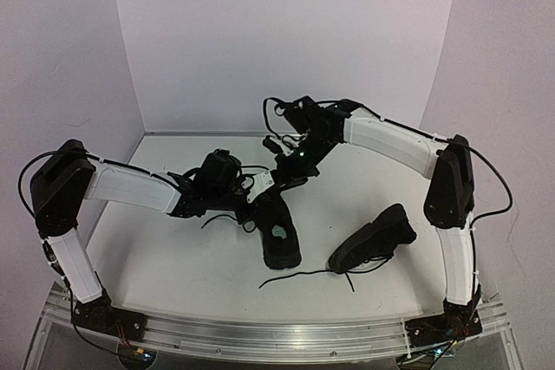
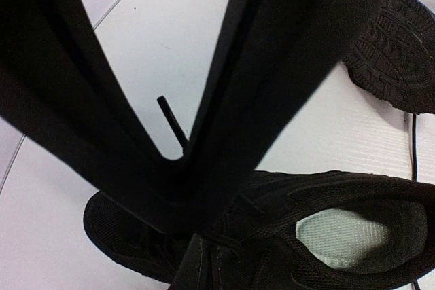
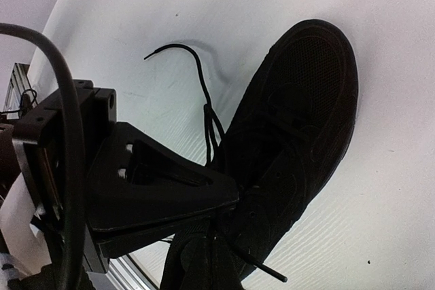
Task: Tie the shoes
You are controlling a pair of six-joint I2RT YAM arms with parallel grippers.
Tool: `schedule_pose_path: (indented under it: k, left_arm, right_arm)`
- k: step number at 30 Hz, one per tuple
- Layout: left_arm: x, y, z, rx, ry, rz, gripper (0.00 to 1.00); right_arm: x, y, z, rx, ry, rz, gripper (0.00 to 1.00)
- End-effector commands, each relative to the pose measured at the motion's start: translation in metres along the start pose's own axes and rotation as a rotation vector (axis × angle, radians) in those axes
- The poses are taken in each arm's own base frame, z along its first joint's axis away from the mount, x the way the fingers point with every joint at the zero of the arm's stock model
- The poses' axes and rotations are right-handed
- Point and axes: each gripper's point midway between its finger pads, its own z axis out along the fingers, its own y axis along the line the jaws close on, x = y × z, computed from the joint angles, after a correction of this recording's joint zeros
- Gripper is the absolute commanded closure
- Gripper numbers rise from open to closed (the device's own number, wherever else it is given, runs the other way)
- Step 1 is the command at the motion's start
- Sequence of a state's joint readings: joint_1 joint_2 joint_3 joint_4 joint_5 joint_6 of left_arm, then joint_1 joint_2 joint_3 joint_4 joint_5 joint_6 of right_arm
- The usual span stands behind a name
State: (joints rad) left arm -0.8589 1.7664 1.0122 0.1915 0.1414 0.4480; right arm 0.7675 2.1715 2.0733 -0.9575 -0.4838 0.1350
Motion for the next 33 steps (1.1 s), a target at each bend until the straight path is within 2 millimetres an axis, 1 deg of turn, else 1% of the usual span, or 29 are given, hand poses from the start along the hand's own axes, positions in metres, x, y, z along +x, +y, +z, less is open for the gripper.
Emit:
schedule_pose_path:
  k: [1,6,9,16,21,24,25,29,31,33]
  left_arm:
    - [-0.032,-0.010,-0.006,0.068,-0.085,0.014,1.00]
    - [-0.036,-0.030,-0.017,0.159,-0.089,0.031,1.00]
    - [-0.036,-0.040,-0.017,0.193,-0.081,0.045,1.00]
    - [-0.042,-0.053,-0.016,0.235,-0.086,0.071,1.00]
    - [-0.043,-0.053,-0.014,0.224,-0.084,0.075,1.00]
    - [-0.046,-0.047,-0.009,0.195,-0.088,0.065,1.00]
    - [-0.046,-0.045,-0.008,0.185,-0.090,0.062,1.00]
    - [-0.050,-0.041,-0.004,0.170,-0.101,0.062,1.00]
    - [-0.051,-0.042,-0.003,0.175,-0.105,0.064,1.00]
    - [-0.051,-0.042,-0.002,0.174,-0.105,0.063,1.00]
  right_arm:
    - [-0.013,0.011,-0.032,-0.025,-0.083,-0.029,1.00]
    - [-0.013,0.007,-0.033,-0.026,-0.085,-0.022,1.00]
    - [-0.012,0.007,-0.032,-0.033,-0.083,-0.023,1.00]
    - [-0.009,0.002,-0.028,-0.028,-0.070,-0.016,1.00]
    - [-0.007,0.004,-0.026,-0.043,-0.061,-0.014,1.00]
    - [-0.005,0.005,-0.026,-0.048,-0.056,-0.010,1.00]
    - [-0.004,0.005,-0.026,-0.050,-0.054,-0.007,0.99]
    - [-0.003,0.006,-0.028,-0.069,-0.051,0.018,0.91]
    - [-0.003,0.003,-0.032,-0.083,-0.053,0.052,0.87]
    - [-0.004,-0.003,-0.039,-0.097,-0.061,0.089,0.78]
